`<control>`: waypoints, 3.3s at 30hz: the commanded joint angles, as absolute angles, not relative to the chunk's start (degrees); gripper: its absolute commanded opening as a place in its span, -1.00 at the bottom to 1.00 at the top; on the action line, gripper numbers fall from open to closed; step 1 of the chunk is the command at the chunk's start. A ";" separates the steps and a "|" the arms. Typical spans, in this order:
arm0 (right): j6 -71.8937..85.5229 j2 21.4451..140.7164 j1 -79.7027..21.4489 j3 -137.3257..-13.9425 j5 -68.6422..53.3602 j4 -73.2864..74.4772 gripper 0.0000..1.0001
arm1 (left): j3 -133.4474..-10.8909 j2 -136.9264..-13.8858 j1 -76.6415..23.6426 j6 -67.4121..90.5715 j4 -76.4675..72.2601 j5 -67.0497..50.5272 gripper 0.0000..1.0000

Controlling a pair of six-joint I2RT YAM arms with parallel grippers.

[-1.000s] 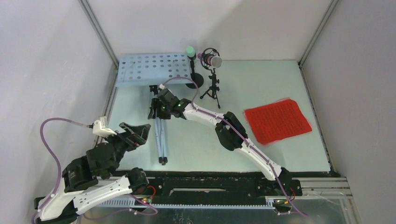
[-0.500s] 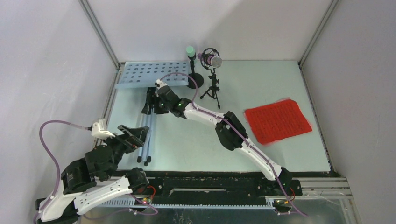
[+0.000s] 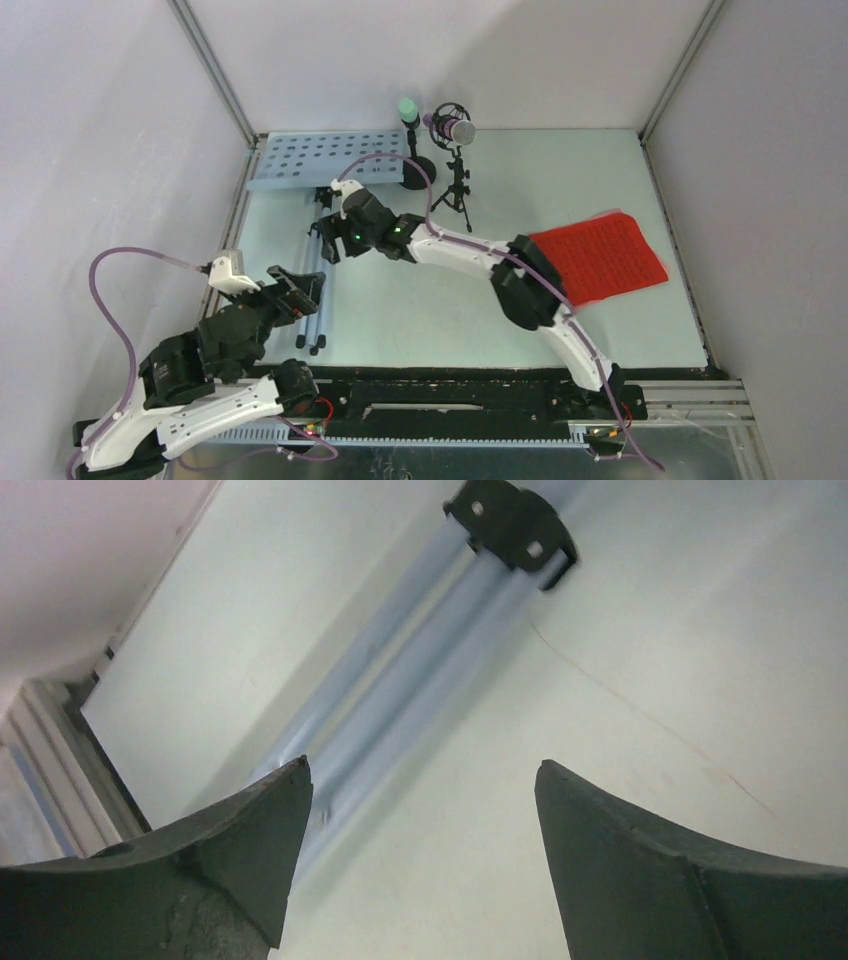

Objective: Pack up the instrument practice props

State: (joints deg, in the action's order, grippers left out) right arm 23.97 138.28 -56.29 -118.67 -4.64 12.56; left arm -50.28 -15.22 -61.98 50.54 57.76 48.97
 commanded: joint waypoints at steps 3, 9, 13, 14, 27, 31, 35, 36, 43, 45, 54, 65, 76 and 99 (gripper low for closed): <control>14.42 112.63 -57.14 -95.92 7.41 4.23 0.78 | -53.57 -16.03 -62.05 44.28 55.85 51.32 1.00; 10.71 97.94 -60.20 -75.38 11.38 0.53 0.78 | -53.04 -15.95 -62.05 39.91 54.18 51.61 1.00; 10.00 90.15 -62.32 -64.43 17.19 0.53 0.79 | -53.25 -15.56 -62.05 36.34 53.40 50.03 1.00; 10.20 88.20 -62.39 -61.59 18.31 -0.92 0.79 | -53.24 -15.30 -62.05 34.68 52.82 49.18 1.00; 16.23 69.31 -53.19 -37.44 15.05 -11.89 0.84 | -51.51 -14.56 -62.05 26.76 51.71 49.45 1.00; 13.61 69.84 -49.66 -37.44 13.92 -18.02 0.85 | -49.40 -17.81 -62.05 29.54 52.08 48.55 1.00; 11.69 72.59 -45.18 -37.44 12.95 -26.29 0.85 | -49.21 -23.69 -61.09 31.01 52.83 47.19 1.00; 11.15 73.54 -44.12 -37.44 12.69 -28.70 0.85 | -49.02 -24.66 -59.69 30.46 52.12 45.28 1.00; 7.26 82.35 -36.79 -41.97 5.92 -39.06 0.85 | -45.35 -25.70 -38.16 23.26 44.89 23.48 1.00; 4.94 85.50 -35.76 -44.92 4.67 -39.31 0.85 | -45.79 -25.77 -37.89 21.74 44.77 24.05 1.00; 0.14 98.66 -30.68 -59.46 -3.38 -38.04 0.65 | -42.76 -22.23 -37.86 19.15 41.80 27.13 1.00; -4.16 109.27 -28.75 -69.99 -5.26 -36.91 0.14 | -42.54 -22.18 -37.83 19.51 42.54 28.15 1.00; -4.00 112.40 -28.65 -71.39 -5.00 -37.44 -0.26 | -42.25 -22.39 -37.88 19.24 42.20 27.21 1.00; -8.30 90.30 -38.60 -42.43 6.33 -45.62 -1.00 | -41.90 -22.90 -37.83 18.95 41.32 26.02 1.00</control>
State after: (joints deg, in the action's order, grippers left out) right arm -6.39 95.48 -33.74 -48.45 2.90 -44.23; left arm -42.85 -22.20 -38.22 20.45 43.62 26.92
